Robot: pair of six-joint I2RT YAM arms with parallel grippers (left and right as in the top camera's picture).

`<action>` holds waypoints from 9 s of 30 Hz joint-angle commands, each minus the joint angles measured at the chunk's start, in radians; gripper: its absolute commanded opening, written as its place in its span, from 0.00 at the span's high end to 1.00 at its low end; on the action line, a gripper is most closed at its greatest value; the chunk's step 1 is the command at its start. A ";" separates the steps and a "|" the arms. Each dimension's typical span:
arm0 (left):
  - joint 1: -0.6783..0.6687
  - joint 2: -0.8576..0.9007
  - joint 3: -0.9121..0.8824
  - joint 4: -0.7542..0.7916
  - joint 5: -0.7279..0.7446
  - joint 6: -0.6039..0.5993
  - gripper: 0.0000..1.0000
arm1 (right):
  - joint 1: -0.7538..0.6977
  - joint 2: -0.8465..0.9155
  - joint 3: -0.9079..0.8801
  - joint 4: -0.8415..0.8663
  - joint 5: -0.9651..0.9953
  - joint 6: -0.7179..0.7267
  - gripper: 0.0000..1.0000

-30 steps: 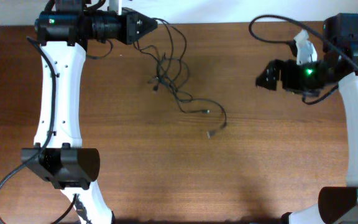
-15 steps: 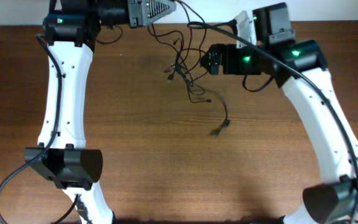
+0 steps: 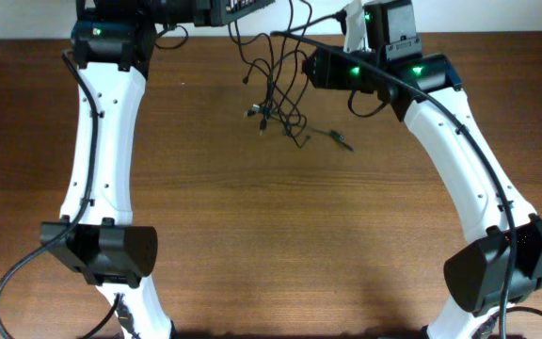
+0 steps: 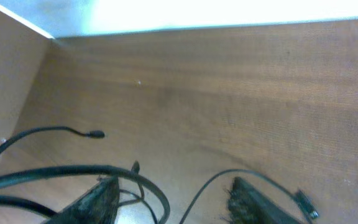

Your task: Untangle cables

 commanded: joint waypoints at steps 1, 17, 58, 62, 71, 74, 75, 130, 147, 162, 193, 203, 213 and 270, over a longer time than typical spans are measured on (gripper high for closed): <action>-0.002 -0.005 0.023 0.164 -0.011 -0.246 1.00 | 0.008 0.005 0.004 0.050 -0.038 0.059 0.37; 0.002 -0.005 0.022 0.681 -0.100 -0.842 1.00 | -0.003 0.026 0.004 0.116 -0.001 0.255 0.96; 0.143 0.075 0.017 -0.839 -1.808 0.464 0.81 | -0.659 -0.594 0.007 -0.773 0.473 -0.065 0.96; 0.157 0.075 0.017 -0.827 -1.712 0.594 0.87 | -0.663 -0.589 0.007 -0.776 0.351 -0.165 0.96; 0.177 0.075 0.018 -0.801 -1.497 0.785 0.31 | -0.767 -0.579 0.007 -0.782 0.046 -0.312 0.96; 0.173 0.075 0.018 -0.880 -0.863 1.140 0.22 | -0.765 -0.578 0.007 -0.828 -0.173 -0.415 0.96; 0.168 0.075 0.018 -0.900 -0.778 1.173 0.21 | -0.750 -0.578 0.007 -0.849 -0.203 -0.427 0.96; -0.288 0.349 0.014 -0.647 -1.207 0.666 0.34 | -0.428 -0.030 -0.464 -0.548 0.186 -0.270 0.76; -0.256 0.349 0.014 -0.446 -0.299 0.743 0.23 | -0.261 -0.075 0.094 -0.521 -0.249 -0.238 0.96; -0.311 0.349 0.014 -0.351 -0.151 0.789 0.10 | -0.261 -0.082 0.348 -0.520 -0.399 -0.177 0.96; -0.186 0.326 0.132 -0.561 -0.744 0.780 1.00 | -0.558 -0.315 0.471 -0.943 0.108 -0.188 0.96; -0.067 0.171 0.257 -0.676 -0.743 0.780 0.82 | -0.558 -0.226 0.364 -1.012 0.489 -0.043 0.96; -0.112 0.159 0.257 -0.719 -0.533 0.761 0.97 | -0.374 -0.182 0.302 -0.864 -0.085 -0.302 0.47; 0.090 0.158 0.257 -0.478 -0.632 0.394 1.00 | -0.304 -0.313 0.303 -0.528 -0.058 -0.106 0.96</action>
